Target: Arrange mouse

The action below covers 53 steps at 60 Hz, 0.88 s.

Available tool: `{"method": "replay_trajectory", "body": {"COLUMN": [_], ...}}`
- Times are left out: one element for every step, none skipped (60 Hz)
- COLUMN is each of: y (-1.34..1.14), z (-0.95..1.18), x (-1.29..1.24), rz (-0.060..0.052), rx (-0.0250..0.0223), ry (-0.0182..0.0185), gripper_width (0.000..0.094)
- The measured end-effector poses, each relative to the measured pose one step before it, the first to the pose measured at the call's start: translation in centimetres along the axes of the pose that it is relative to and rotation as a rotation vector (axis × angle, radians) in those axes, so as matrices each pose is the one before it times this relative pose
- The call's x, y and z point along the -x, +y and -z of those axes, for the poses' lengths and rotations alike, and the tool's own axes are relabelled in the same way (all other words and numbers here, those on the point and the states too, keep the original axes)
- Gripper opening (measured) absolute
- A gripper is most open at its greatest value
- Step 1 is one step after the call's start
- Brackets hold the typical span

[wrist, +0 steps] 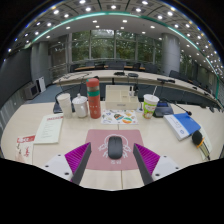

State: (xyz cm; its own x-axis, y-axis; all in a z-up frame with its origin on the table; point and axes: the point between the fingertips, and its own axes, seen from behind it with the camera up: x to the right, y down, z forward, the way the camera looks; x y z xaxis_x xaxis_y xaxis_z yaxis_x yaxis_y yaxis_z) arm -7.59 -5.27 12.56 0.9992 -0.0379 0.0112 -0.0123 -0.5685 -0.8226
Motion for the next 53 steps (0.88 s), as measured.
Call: {"method": "replay_trajectory", "body": {"y": [-0.018, -0.017, 0.026, 0.051, 0.120, 0.166, 0.194, 0.220, 0.225, 0.201, 0.189, 0.136, 0.194, 0.194, 0.216, 0.234, 0.234, 0.197, 0.248, 0.152, 0.153, 0.172, 0.202, 0.204, 0.185, 0.155, 0.276, 0.156, 0.168, 0.159, 0.136, 0.048, 0.032, 0.026, 0.033, -0.013, -0.009, -0.009, -0.016, 0.014, 0.032, 0.018, -0.007, -0.041, -0.052, -0.066, -0.123, -0.052, -0.036, -0.042, -0.059, -0.050, -0.059], "z": [1.067, 1.080, 1.168, 1.046, 1.088, 1.118, 1.046, 1.006, 1.004, 0.951, 0.837, 0.949, 0.913, 0.839, 0.833, 0.785, 0.776, 0.755, 0.723, 0.692, 0.629, 0.582, 0.521, 0.516, 0.450, 0.428, 0.505, 0.380, 0.342, 0.304, 0.289, 0.290, 0.253, 0.215, 0.187, 0.174, 0.171, 0.156, 0.105, 0.144, 0.121, 0.138, 0.119, 0.127, 0.129, 0.112, 0.009, 0.095, 0.108, 0.079, 0.101, 0.073, -0.004], "x": [0.055, 0.087, 0.116, 0.113, 0.139, 0.077, 0.118, 0.128, 0.128, 0.150, 0.130, 0.130, 0.109, 0.101, 0.088, 0.062, 0.067, 0.072, 0.152, 0.100, 0.144, 0.163, 0.165, 0.197, 0.191, 0.140, 0.073, 0.114, 0.089, 0.084, 0.071, 0.011, -0.008, -0.023, -0.008, -0.008, -0.033, -0.038, -0.064, -0.050, -0.013, 0.011, 0.021, 0.031, 0.021, 0.033, 0.005, 0.050, 0.050, 0.023, 0.031, -0.013, -0.102], "rz": [-0.0029, -0.0012, 0.0005, -0.0009, -0.0010, -0.0011, -0.0008, -0.0009, -0.0018, -0.0022, -0.0025, -0.0018, -0.0019, -0.0013, -0.0006, 0.0003, 0.0013, 0.0015, 0.0011, 0.0016, 0.0012, 0.0008, -0.0002, -0.0007, -0.0009, -0.0008, -0.0007, -0.0014, -0.0021, -0.0024, -0.0021, -0.0017, -0.0015, -0.0022, -0.0030, -0.0024, -0.0011, 0.0006, 0.0005, 0.0000, -0.0008, -0.0011, -0.0005, -0.0004, -0.0004, -0.0003, 0.0004, 0.0000, 0.0001, 0.0007, 0.0011, 0.0010, 0.0004], "rx": [-0.00448, -0.00596, -0.00702, -0.00609, -0.00389, -0.00245, -0.00177, -0.00062, -0.00082, -0.00187, -0.00451, -0.00300, -0.00313, -0.00259, -0.00156, -0.00101, -0.00133, -0.00166, -0.00321, -0.00093, -0.00128, -0.00126, -0.00043, 0.00060, 0.00019, -0.00079, -0.00199, 0.00022, 0.00137, 0.00187, 0.00069, -0.00078, -0.00129, -0.00086, -0.00008, -0.00110, -0.00214, -0.00245, -0.00178, -0.00070, 0.00021, -0.00051, -0.00192, -0.00289, -0.00276, -0.00281, -0.00235, -0.00205, -0.00166, -0.00217, -0.00226, -0.00204, -0.00086], "ry": [0.00514, 0.00376, 0.00218, 0.00245, 0.00242, 0.00235, 0.00209, 0.00180, 0.00147, 0.00039, -0.00023, 0.00026, 0.00077, 0.00124, 0.00184, 0.00215, 0.00253, 0.00208, 0.00080, 0.00029, -0.00068, -0.00123, -0.00164, -0.00212, -0.00317, -0.00242, -0.00148, -0.00111, -0.00127, -0.00109, -0.00094, 0.00036, 0.00157, 0.00120, 0.00050, 0.00062, 0.00192, 0.00339, 0.00383, 0.00306, 0.00106, -0.00063, -0.00073, 0.00043, -0.00044, -0.00202, -0.00196, -0.00236, -0.00126, -0.00021, 0.00063, 0.00077, 0.00021], "gripper_width": [0.0859, 0.0862, 0.0859, 0.0862, 0.0862, 0.0863, 0.0861, 0.0861, 0.0862, 0.0861, 0.0860, 0.0859, 0.0860, 0.0863, 0.0863, 0.0862, 0.0862, 0.0862, 0.0862, 0.0863, 0.0862, 0.0861, 0.0861, 0.0861, 0.0860, 0.0860, 0.0861, 0.0861, 0.0858, 0.0856, 0.0856, 0.0857, 0.0858, 0.0858, 0.0859, 0.0858, 0.0858, 0.0859, 0.0859, 0.0860, 0.0858, 0.0858, 0.0859, 0.0859, 0.0858, 0.0857, 0.0858, 0.0859, 0.0857, 0.0858, 0.0858, 0.0859, 0.0861]}}
